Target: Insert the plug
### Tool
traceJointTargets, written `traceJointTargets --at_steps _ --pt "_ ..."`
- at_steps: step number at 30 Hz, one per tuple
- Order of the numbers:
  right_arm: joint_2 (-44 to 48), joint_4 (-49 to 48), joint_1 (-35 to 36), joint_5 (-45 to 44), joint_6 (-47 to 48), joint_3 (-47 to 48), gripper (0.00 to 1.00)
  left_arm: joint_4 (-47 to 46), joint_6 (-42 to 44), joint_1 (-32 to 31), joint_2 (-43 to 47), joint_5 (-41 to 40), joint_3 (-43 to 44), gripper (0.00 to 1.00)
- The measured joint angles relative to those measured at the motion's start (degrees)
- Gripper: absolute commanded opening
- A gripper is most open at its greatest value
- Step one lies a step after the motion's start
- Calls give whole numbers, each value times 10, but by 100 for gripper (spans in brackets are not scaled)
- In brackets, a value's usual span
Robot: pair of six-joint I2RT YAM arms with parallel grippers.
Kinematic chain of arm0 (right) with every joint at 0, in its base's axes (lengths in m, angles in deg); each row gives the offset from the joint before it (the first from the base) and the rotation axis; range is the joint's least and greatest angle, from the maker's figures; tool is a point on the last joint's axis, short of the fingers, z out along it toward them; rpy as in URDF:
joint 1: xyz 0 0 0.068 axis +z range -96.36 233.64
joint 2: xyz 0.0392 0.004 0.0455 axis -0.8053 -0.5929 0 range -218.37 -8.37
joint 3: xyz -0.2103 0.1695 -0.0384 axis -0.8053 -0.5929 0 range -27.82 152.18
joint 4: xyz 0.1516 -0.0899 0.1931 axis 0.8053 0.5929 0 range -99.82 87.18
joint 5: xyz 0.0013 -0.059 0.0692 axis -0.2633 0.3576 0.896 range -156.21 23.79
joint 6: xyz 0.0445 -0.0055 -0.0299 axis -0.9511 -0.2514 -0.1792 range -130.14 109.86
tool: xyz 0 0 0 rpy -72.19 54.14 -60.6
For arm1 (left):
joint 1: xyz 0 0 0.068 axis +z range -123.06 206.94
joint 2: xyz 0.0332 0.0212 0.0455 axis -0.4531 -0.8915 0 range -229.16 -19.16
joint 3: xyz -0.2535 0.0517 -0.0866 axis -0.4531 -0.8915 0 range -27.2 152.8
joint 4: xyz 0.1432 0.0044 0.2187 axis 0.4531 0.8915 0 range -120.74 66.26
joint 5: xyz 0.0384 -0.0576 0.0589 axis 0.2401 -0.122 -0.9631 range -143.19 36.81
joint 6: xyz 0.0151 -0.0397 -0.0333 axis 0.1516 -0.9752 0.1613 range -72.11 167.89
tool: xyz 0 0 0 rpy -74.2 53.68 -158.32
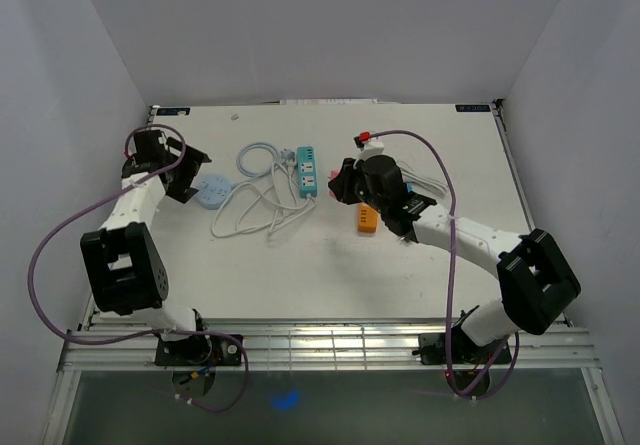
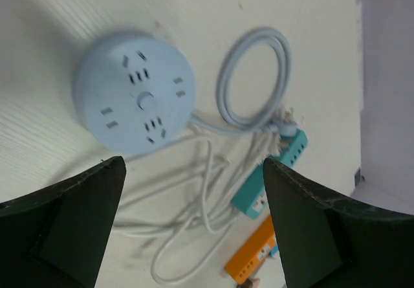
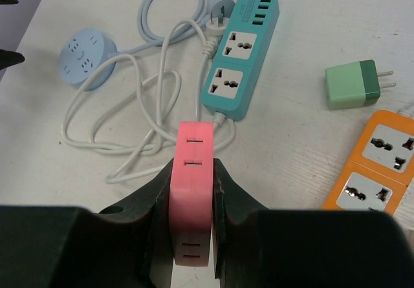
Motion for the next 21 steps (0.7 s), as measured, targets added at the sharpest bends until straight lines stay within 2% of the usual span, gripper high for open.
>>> traceJointTargets --at_steps 4,13,17,21 --pt "18 43 -2 12 10 16 8 1 30 37 -100 -22 50 98" --pt "46 87 -4 22 28 16 8 -16 68 39 -249 -29 118 98" --pt "52 105 -4 22 34 16 8 -31 80 40 -284 -19 162 98" --pt "55 128 -4 22 37 18 8 -41 85 38 -285 -14 160 97"
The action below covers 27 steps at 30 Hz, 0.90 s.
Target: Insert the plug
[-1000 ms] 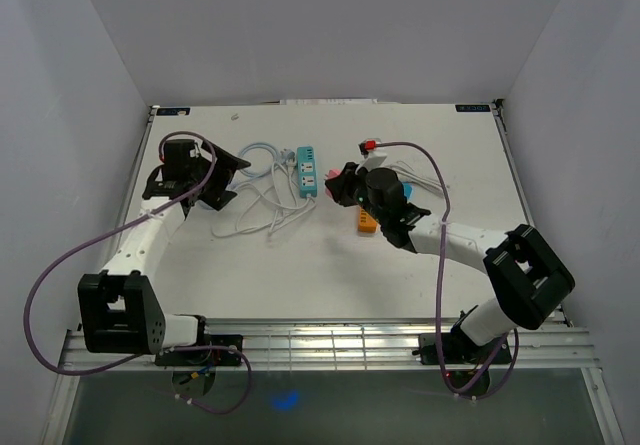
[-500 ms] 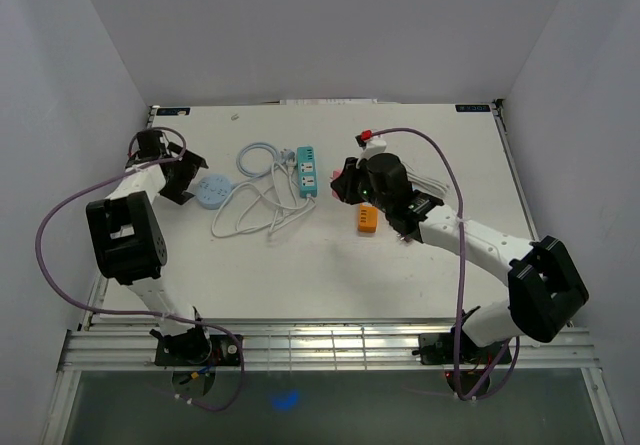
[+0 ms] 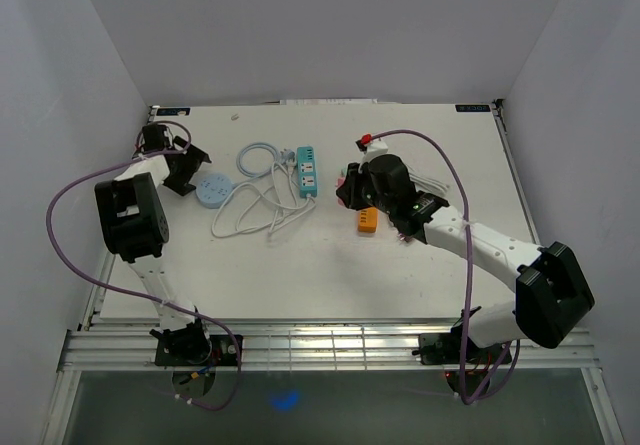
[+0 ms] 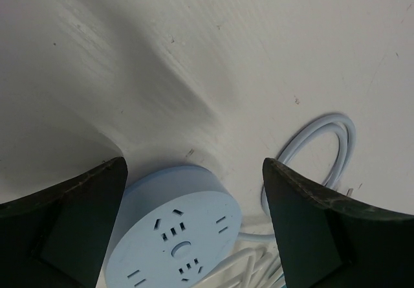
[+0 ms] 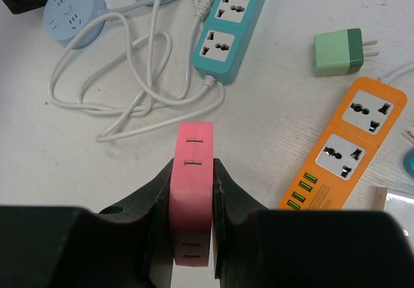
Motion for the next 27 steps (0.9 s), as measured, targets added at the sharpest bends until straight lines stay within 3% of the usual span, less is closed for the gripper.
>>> traceJointTargets --at_steps 10,20,27 --pt "2 64 0 32 7 29 8 -34 34 -66 54 -12 -81 97" --pt "2 118 0 68 20 56 8 -26 63 -113 75 -19 -106 97" --pt "-3 160 0 83 34 87 8 -19 62 -214 96 -23 -132 96"
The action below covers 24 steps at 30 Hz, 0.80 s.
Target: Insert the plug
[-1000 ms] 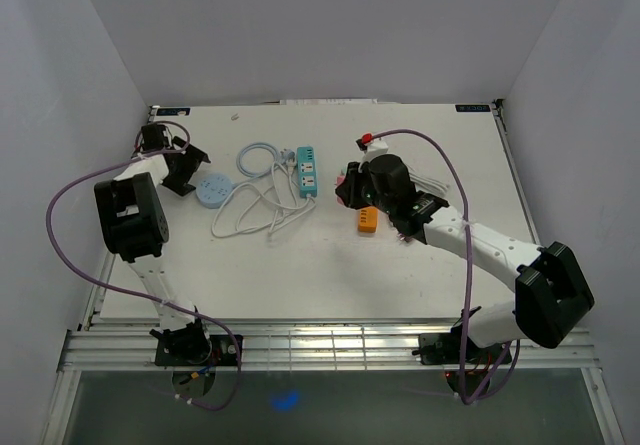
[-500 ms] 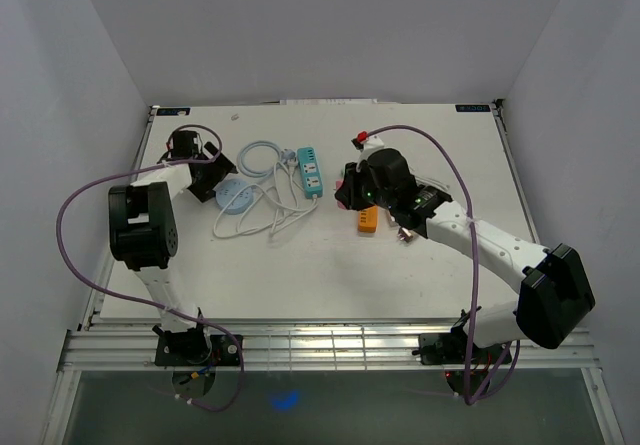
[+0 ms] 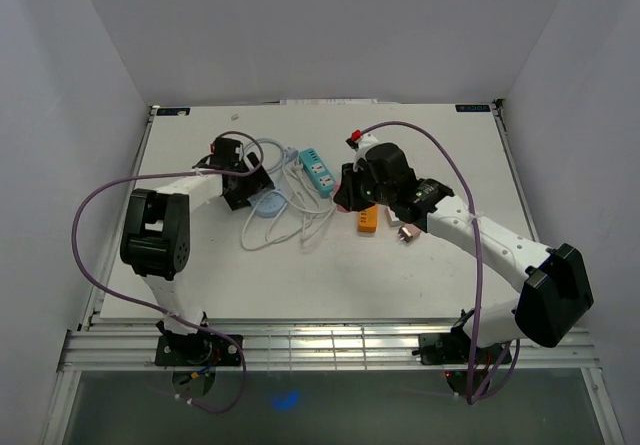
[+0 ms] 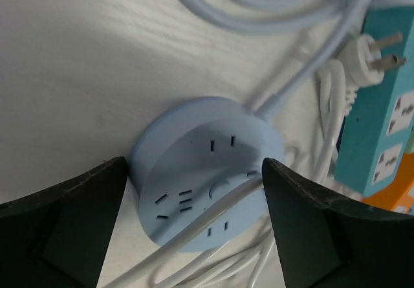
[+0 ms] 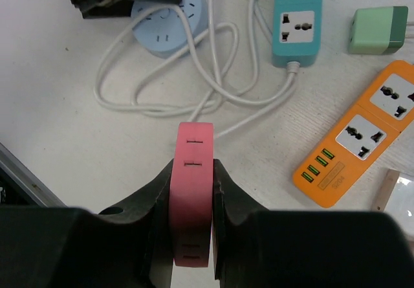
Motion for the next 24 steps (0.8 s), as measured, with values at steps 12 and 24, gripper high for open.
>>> traceJointTargets --at_steps 12,24 --pt "-5 25 -4 -4 9 4 8 34 -75 -141 88 25 -97 98" --pt "-24 30 -49 10 30 4 8 65 -79 -166 109 18 -99 85"
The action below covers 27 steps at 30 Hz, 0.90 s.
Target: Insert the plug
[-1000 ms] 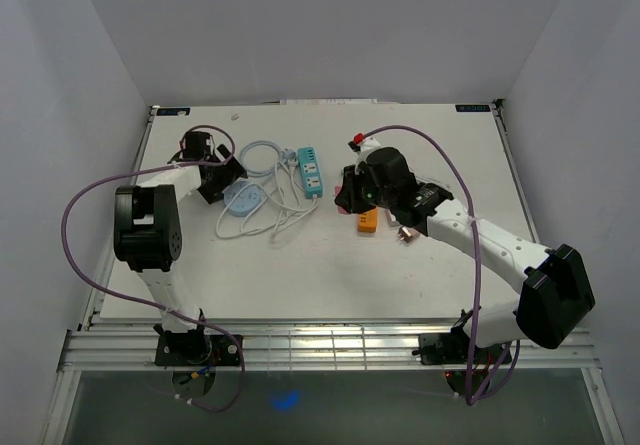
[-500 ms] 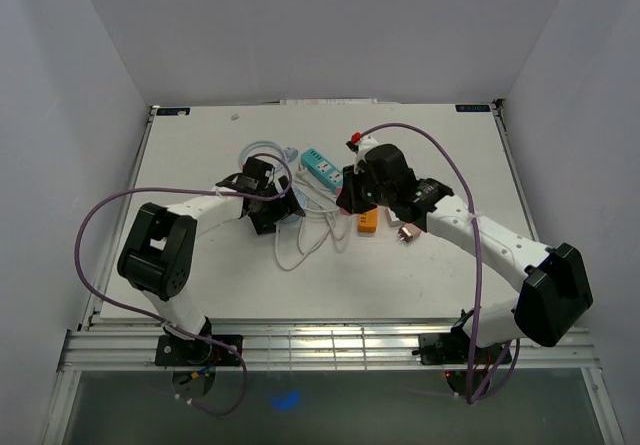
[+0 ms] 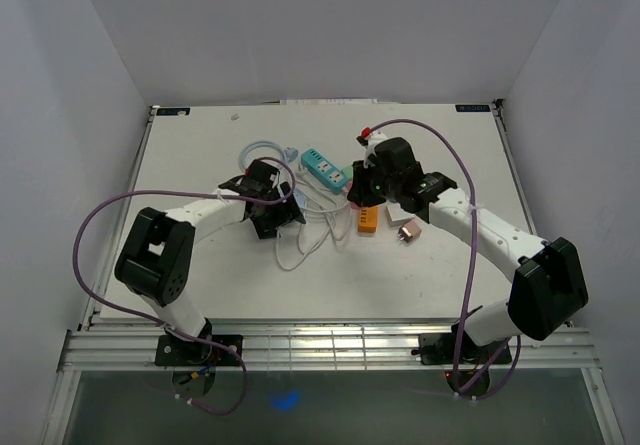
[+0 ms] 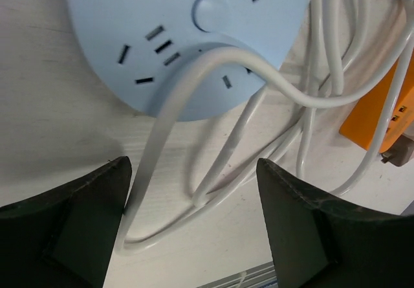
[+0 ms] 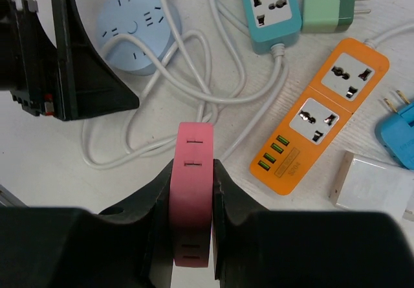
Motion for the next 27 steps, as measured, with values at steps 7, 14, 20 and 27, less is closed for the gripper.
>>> traceJointTargets --at_steps 7,14,20,27 --pt "2 6 -32 14 9 3 8 -36 -25 -75 -31 -22 1 59" --pt "29 19 -89 25 20 3 8 -84 -63 -161 -77 -37 30 46" --pt "48 26 -130 32 22 3 8 -86 -60 -243 -181 -37 166 69" --pt "49 29 -141 41 22 2 8 -20 -39 -266 -145 -56 166 98"
